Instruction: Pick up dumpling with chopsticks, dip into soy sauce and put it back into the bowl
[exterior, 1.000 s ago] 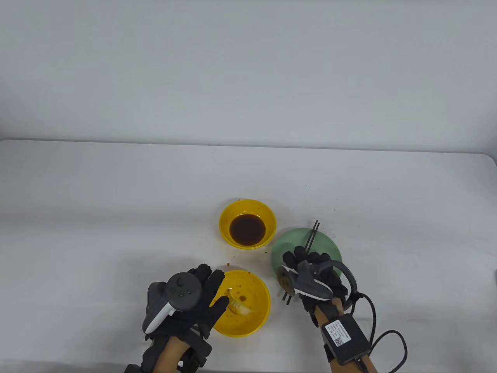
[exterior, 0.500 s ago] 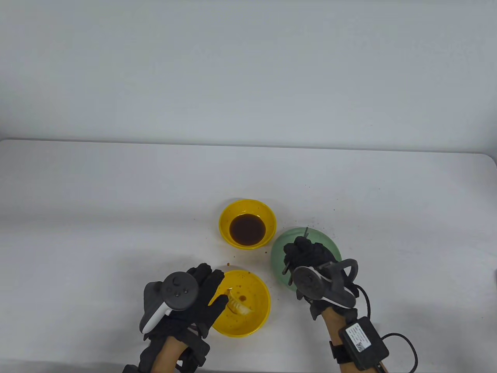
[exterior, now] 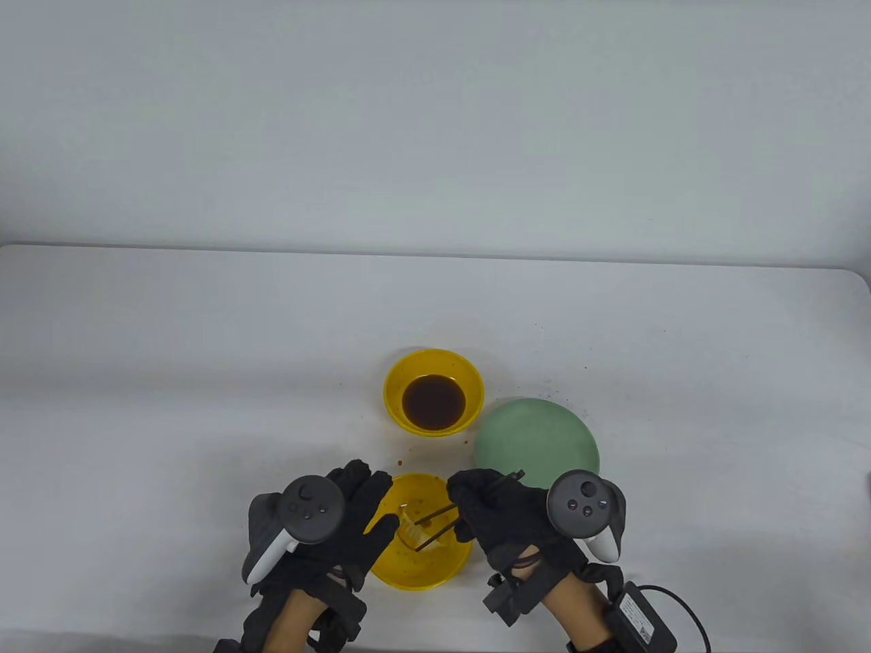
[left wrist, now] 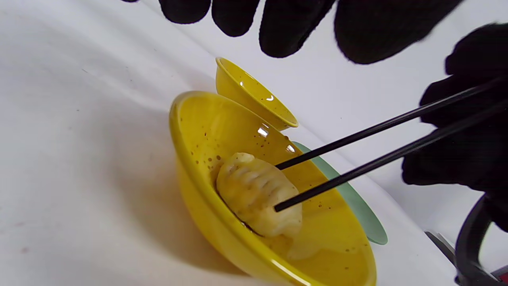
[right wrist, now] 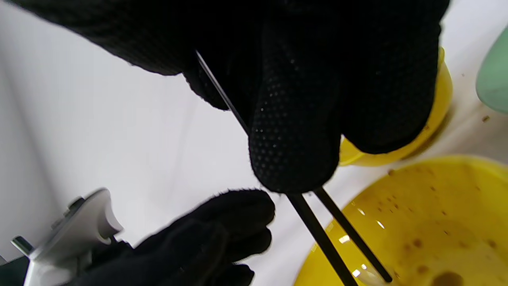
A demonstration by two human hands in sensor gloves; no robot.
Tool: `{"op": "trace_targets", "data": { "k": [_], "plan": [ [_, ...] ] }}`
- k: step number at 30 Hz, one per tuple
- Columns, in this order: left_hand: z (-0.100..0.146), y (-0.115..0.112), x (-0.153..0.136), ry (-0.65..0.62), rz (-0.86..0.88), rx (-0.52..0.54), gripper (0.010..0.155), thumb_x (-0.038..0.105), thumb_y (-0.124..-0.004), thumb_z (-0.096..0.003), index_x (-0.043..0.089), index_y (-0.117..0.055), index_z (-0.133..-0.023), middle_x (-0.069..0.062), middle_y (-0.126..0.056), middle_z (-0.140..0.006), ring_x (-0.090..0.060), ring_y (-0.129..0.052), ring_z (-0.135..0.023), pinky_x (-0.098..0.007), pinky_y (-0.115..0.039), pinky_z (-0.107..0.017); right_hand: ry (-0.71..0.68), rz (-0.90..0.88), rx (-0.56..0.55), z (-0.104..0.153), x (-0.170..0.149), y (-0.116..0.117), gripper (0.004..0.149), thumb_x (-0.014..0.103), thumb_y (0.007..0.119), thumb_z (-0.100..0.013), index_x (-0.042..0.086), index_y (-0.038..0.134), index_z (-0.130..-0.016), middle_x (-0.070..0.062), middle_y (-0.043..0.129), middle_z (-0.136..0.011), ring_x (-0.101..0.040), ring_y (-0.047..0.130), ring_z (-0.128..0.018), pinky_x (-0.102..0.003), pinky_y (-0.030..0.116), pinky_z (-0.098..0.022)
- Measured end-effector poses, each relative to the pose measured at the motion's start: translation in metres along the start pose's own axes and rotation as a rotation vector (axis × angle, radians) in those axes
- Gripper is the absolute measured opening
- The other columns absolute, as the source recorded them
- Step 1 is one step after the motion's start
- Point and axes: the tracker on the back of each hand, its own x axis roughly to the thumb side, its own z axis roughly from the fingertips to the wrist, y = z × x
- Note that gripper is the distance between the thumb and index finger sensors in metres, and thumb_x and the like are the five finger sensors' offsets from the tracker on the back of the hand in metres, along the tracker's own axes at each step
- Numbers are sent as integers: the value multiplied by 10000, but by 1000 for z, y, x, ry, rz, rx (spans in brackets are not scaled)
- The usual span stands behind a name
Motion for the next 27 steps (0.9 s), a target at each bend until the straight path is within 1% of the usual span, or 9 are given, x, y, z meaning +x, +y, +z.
{"op": "trace_targets", "data": {
  "k": [3, 5, 9, 12, 14, 15, 20, 23, 27],
  "plan": [
    [-1, -1, 0, 2, -6, -7, 727, 595, -675, -480, 350, -476, -1135, -5, -322, -1226, -393, -322, -1167, -643, -318, -812, 6, 27, 30, -2, -2, 9, 376, 382, 783, -516, 124, 844, -782, -231, 895, -682, -272, 1110, -386, -506, 939, -347],
    [-1, -1, 0, 3, -6, -8, 727, 596, -675, -480, 350, -477, -1135, -13, -325, -1226, -394, -325, -1167, -643, -319, -812, -6, 100, 66, -2, -2, 15, 375, 398, 776, -513, 133, 837, -771, -218, 892, -688, -261, 1113, -391, -497, 946, -346],
    [0, -1, 1, 5, -5, -10, 726, 595, -677, -478, 346, -485, -1134, -12, -336, -1224, -397, -331, -1166, -644, -327, -811, -4, 111, 41, -2, -1, 16, 369, 406, 803, -504, 143, 864, -754, -211, 917, -687, -268, 1128, -385, -486, 968, -290],
    [0, -1, 1, 6, -7, -10, 726, 595, -678, -478, 346, -488, -1133, -11, -342, -1225, -395, -358, -1160, -644, -330, -810, -18, 170, 36, -2, -2, 13, 373, 457, 860, -484, 181, 888, -733, -189, 923, -709, -271, 1132, -397, -423, 995, -211],
    [0, -1, 1, 7, -6, -9, 726, 595, -678, -478, 347, -485, -1133, -18, -343, -1225, -395, -357, -1161, -644, -330, -810, -22, 159, 11, -1, -3, 13, 363, 449, 870, -479, 177, 905, -717, -202, 917, -757, -269, 1140, -393, -407, 1004, -194],
    [0, -1, 1, 7, -5, -9, 725, 595, -677, -478, 348, -486, -1133, -17, -344, -1225, -396, -358, -1160, -643, -331, -810, -20, 141, 5, -2, -4, 13, 361, 437, 863, -480, 165, 906, -713, -218, 913, -771, -271, 1143, -390, -405, 1007, -191],
    [0, 0, 1, 9, -1, -8, 726, 595, -677, -478, 346, -487, -1133, -15, -344, -1224, -394, -359, -1161, -644, -331, -810, -20, 80, -62, -3, -10, 13, 364, 380, 825, -488, 92, 907, -695, -266, 951, -672, -298, 1158, -377, -414, 1023, -228],
    [0, 0, 1, 7, 0, -8, 725, 595, -677, -478, 349, -487, -1132, -12, -346, -1224, -396, -357, -1161, -643, -331, -810, 66, -29, -108, -5, -22, 10, 366, 370, 823, -484, 78, 911, -686, -270, 961, -652, -310, 1161, -353, -422, 1024, -216],
    [0, 0, 0, 5, 5, -6, 726, 595, -677, -478, 345, -488, -1133, -13, -345, -1224, -396, -358, -1160, -644, -330, -811, 240, -218, -164, -5, -48, 2, 366, 363, 827, -484, 68, 911, -684, -277, 958, -642, -318, 1158, -347, -427, 1022, -211]
  ]
}}
